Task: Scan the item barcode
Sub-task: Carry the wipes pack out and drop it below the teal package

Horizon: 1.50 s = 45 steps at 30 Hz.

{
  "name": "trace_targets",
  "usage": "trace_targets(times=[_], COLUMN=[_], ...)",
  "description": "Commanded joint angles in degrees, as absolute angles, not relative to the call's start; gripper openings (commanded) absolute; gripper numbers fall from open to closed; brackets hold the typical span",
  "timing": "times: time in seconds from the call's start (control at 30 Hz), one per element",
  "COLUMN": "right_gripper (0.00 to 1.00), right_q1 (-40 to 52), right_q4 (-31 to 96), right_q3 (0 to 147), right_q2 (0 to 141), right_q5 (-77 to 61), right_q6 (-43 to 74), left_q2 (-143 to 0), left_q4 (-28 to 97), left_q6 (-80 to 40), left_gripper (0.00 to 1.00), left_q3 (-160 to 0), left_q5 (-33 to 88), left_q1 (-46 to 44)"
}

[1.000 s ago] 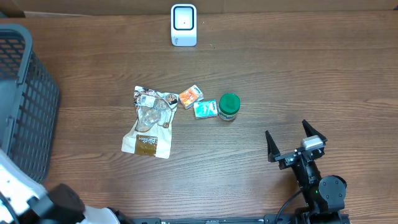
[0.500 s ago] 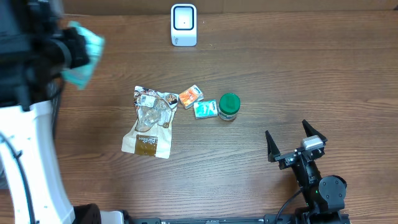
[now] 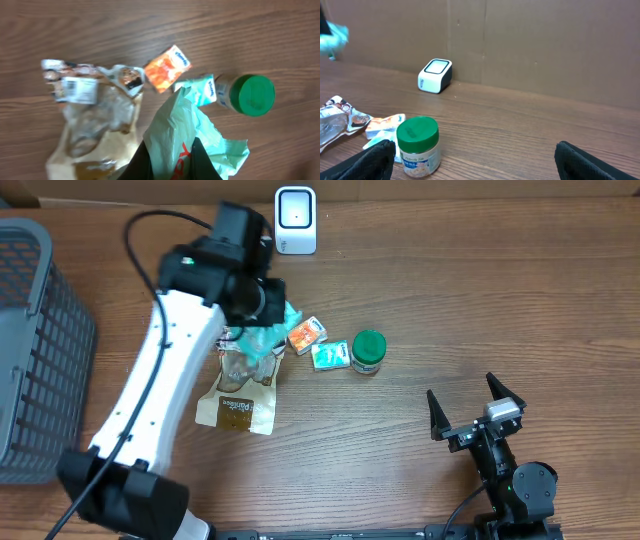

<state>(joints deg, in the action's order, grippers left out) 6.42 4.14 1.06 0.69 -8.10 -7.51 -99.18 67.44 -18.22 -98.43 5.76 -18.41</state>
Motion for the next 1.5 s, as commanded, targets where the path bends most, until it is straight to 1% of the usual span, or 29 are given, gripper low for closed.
trace_targets(times=[0.0,0.13,0.33,0.6,0.87,1.47], right_gripper=[1.0,1.0,1.0,1.0,1.0,1.0], right_q1=[6.7,6.7,6.7,6.7,6.7,6.7], right_q4=[3.9,4.0,3.9,3.9,4.0,4.0], right_q3=[0.5,0.5,0.5,0.5,0.5,0.5], right_q2=[0.2,0.2,0.2,0.2,0.2,0.2], right_q5=[-7.6,-7.6,-7.6,-7.6,-7.6,-7.6], right_q6=[-7.6,-7.6,-7.6,-7.6,-7.6,-7.6], left_q2=[-100.4,-100.5,-100.6,-100.6,-100.6,-101.0], left_q4=[64.1,58.2,53.1,47.2,44.7,43.1], left_q6=[-27.6,-34.5,-39.7,-43.1,-47.7,-50.4], left_gripper=[0.04,0.04,0.04,0.04,0.04,0.04], left_q3=[-93.1,-86.5,-79.7,-73.0,-69.9,-69.4], left_q5=[6.0,6.0,6.0,5.9,5.7,4.0], left_q1=[-20.7,-22.7,-25.4,-28.2,-28.6,-28.9])
